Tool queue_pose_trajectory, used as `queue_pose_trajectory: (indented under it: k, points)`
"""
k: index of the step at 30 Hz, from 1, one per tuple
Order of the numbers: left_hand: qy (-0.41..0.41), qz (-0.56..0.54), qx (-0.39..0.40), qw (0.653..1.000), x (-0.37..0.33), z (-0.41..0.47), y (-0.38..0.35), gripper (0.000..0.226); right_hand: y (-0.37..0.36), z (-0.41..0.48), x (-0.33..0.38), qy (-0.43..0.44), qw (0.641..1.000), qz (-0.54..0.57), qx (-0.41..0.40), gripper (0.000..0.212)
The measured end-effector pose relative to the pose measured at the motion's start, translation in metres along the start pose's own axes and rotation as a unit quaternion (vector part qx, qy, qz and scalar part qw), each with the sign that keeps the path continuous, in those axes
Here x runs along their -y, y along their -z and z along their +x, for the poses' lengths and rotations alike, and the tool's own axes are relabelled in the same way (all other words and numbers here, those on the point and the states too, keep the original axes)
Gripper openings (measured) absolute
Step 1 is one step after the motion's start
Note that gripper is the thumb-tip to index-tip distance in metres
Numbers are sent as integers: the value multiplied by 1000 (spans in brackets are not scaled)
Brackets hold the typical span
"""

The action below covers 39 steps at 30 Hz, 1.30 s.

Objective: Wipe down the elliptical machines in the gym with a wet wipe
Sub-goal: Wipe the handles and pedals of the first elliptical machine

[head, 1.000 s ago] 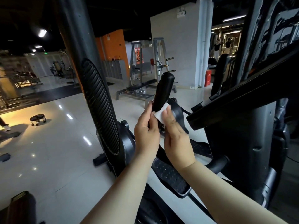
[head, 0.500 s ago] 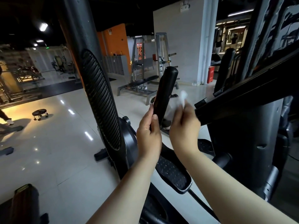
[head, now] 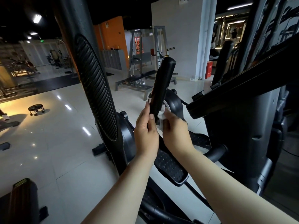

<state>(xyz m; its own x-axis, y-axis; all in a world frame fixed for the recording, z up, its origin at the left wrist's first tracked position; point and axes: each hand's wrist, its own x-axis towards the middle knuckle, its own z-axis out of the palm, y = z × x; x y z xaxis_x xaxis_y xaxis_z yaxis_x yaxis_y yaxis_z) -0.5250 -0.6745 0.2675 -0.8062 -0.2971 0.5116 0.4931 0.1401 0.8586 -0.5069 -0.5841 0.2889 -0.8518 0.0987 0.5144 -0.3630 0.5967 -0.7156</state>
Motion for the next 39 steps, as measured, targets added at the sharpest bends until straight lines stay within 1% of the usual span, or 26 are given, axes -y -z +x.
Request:
queue_pose_trajectory:
  k: [1,3,5,6,7,9,10,11,13,14,16,17,18,20,21,22,24,26,29,30,32,33,34,36,38,39]
  points:
    - [7,-5,-1,1000,1,-1,1,43,-3,-4,3,0,1000,6,13,15]
    - [32,-19,3,999,4,-2,4,42,-8,-19,3,30,996,-28,75,12]
    - [51,-26,4,998,6,-3,6,41,-5,-24,-4,64,987,-86,116,19]
    - [52,-23,3,998,7,-5,6,41,-2,-21,-7,59,989,-88,104,19]
    - [51,-21,0,998,7,-5,6,40,0,-15,-7,41,994,-68,72,18]
    - [45,-21,-11,999,7,-6,5,41,1,-1,0,-19,999,16,-23,21]
    - [39,-22,-14,999,7,-6,4,41,-2,1,6,-37,997,48,-50,27]
    - [33,-24,-15,999,8,-7,5,40,-6,0,11,-33,996,59,-51,31]
    - [24,-18,-7,1000,11,-6,6,40,-15,-8,8,16,1000,12,-2,29]
    - [20,-1,-2,1000,13,-5,6,40,-18,-14,0,39,998,-44,38,30]
    - [9,38,6,999,17,-4,8,42,-12,-20,-13,70,976,-163,130,37]
    - [1,51,13,999,19,-4,8,44,-5,-17,-17,70,968,-189,152,39]
    - [-8,63,19,998,21,-5,8,46,1,-14,-17,56,968,-193,149,39]
    - [-29,85,25,996,24,-6,8,51,9,-5,-12,19,980,-176,87,44]
    - [-42,93,26,994,27,-6,8,53,10,-4,-9,16,984,-165,59,48]
    - [-49,98,28,994,29,-5,8,54,8,-4,-8,21,985,-160,61,49]
    - [-39,104,35,993,30,-4,9,55,-5,-13,-8,46,973,-180,135,40]
    - [-41,110,37,992,31,-4,9,55,-8,-21,-15,52,956,-209,198,30]
    - [-49,120,33,991,32,-7,8,56,9,-13,-19,48,926,-284,244,42]
    - [-45,117,32,992,33,-9,8,56,14,-9,-19,42,921,-299,246,43]
    - [-36,106,31,993,33,-11,7,57,16,-7,-15,21,944,-272,188,37]
    - [-33,99,31,994,33,-11,7,57,13,-10,-10,23,953,-255,160,37]
    - [-30,88,30,995,33,-13,6,57,7,-13,-8,38,957,-245,152,38]
    - [-17,73,31,997,33,-15,6,57,-4,-25,-10,56,950,-235,197,41]
    - [-12,83,28,996,35,-18,8,57,2,-31,-12,40,936,-264,230,39]
    - [-11,85,28,996,35,-19,9,57,8,-29,-14,30,930,-282,233,38]
